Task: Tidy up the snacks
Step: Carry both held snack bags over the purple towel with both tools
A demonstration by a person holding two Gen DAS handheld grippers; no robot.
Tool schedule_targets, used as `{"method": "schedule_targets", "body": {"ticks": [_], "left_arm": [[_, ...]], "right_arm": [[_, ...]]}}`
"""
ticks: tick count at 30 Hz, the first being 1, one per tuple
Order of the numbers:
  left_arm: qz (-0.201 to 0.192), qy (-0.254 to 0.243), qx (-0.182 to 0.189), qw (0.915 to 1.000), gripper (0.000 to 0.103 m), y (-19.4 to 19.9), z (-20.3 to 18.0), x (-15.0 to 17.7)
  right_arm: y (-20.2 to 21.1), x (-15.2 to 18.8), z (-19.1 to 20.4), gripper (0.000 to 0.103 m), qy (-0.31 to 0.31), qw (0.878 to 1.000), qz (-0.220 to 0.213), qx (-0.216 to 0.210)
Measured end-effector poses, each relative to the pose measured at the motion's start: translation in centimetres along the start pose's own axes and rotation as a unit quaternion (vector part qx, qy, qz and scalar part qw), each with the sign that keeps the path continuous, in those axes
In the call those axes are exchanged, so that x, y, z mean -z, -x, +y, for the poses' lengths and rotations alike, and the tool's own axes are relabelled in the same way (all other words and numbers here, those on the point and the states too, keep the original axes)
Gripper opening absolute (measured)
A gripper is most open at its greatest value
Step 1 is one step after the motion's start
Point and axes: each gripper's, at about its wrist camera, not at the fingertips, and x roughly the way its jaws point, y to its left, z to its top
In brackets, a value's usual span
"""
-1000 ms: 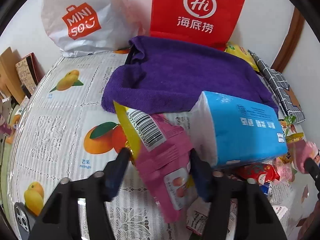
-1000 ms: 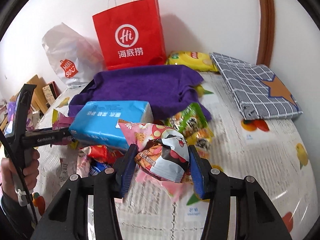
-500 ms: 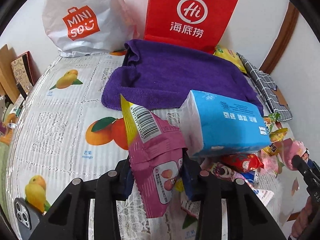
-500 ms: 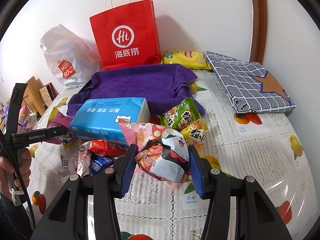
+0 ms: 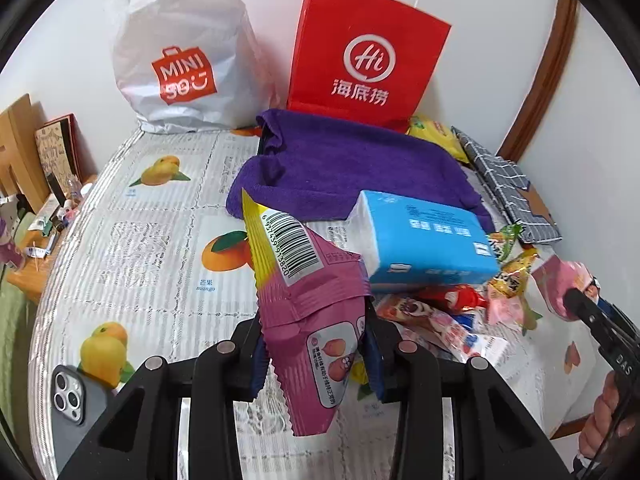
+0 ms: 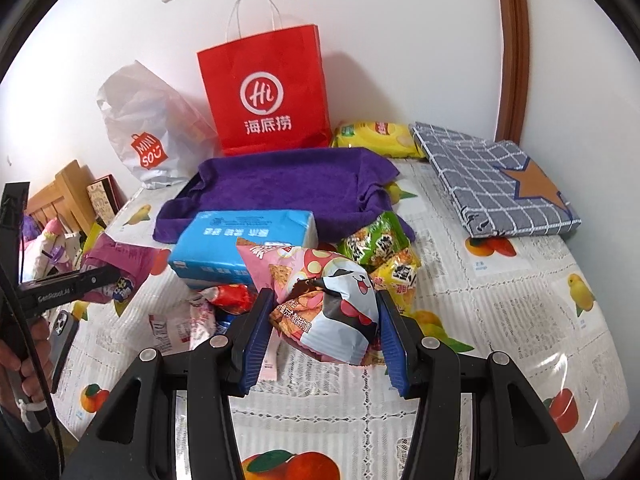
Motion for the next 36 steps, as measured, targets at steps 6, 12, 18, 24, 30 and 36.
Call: {"method": "schedule_targets", "body": {"ticks": [6,12,18,24,30,36], "left_arm": [[-0.012,-0.002,0.019,0.9998,0.037,2.1,-0.7,-0.2],[-0.025,-0.01,0.028,0.9992,0.037,3.4,-1.9,-1.5],[-0.034,-0.02,0.043,0.9983,0.037,3.8,-3.4,-4.0],[-0.044,-0.032,0.046,0.9975,0.037,3.0,-5.1,-7.1],[-0.04,-0.026,0.033,0.9983,0.037,0.1,-5.3,-10.6],[-0.026,-0.014,0.03,0.9991,0.037,-3.5,-4.9,-14.2]], "right_arm": [[0.6,-1.3,1.1,0.05,0.006,1.0,-0.012,0.021],[1.1,-3.4,1.9,0.05,0.005,1.0,-0.025,0.015],[1.0,-6.1,2.1,0.05,0.005,0.999,-0.039,0.004],[-0.4,-9.1,2.1,0.05,0.016,0.999,-0.051,-0.005],[-3.8,-12.4,1.8,0.05,0.033,0.998,-0.049,-0.007],[-8.0,-15.5,0.3,0.05,0.026,0.999,-0.036,-0.011]]}}
